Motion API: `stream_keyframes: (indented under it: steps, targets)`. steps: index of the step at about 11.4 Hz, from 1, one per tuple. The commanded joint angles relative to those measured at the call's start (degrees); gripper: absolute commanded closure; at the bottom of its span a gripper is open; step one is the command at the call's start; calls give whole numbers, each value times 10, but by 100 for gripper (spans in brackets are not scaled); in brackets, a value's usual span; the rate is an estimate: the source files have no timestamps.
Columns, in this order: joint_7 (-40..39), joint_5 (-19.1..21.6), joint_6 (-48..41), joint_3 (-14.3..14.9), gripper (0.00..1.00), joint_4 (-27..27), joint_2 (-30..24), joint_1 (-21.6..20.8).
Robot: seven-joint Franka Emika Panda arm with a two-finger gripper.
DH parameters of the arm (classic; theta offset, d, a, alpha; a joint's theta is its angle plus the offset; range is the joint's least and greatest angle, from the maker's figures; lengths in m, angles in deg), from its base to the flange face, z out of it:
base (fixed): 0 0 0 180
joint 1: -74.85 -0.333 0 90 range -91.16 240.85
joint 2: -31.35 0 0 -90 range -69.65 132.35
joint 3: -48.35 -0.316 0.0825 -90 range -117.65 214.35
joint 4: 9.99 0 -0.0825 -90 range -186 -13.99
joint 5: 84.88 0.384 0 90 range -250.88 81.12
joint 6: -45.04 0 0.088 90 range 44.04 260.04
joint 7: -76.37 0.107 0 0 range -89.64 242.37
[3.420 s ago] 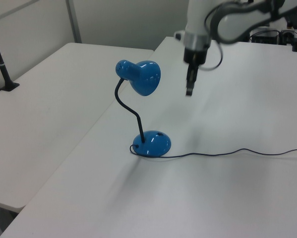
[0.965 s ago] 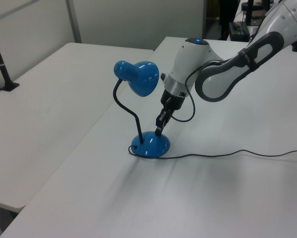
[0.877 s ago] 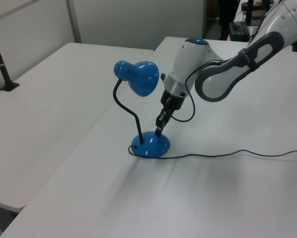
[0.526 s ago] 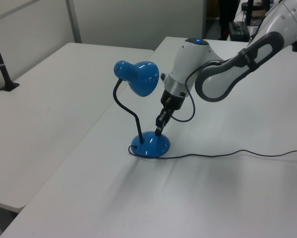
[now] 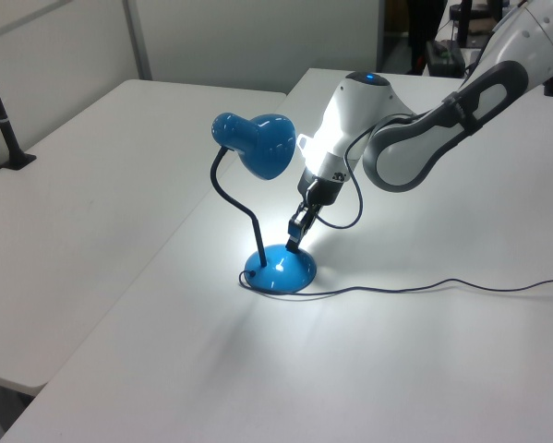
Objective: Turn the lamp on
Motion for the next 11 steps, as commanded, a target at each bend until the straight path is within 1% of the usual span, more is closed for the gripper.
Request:
stream_keyframes:
  steps: [1, 2, 3, 4, 5, 6, 7, 8, 9, 10, 11]
  targets:
    - [-1, 11, 1, 5, 100, 1, -2, -12]
    - [-4, 6, -74, 5, 100, 2, -17, -9]
    - [-19, 4, -158, 5, 100, 6, -38, 3]
    - [-38, 4, -226, 5, 95, 5, -58, 8]
    - [-40, 3, -299, 6, 82, 7, -76, 17]
    - [-42, -1, -363, 6, 60, 6, -102, 32]
    - [-43, -5, -420, 6, 48, 6, -132, 50]
    - [-43, -14, -468, 6, 19, 6, -167, 68]
    - [-43, -37, -511, 7, 0, 6, -203, 82]
    - [-42, -65, -543, 11, 0, 6, -239, 87]
    - [-41, -74, -567, 23, 0, 6, -269, 89]
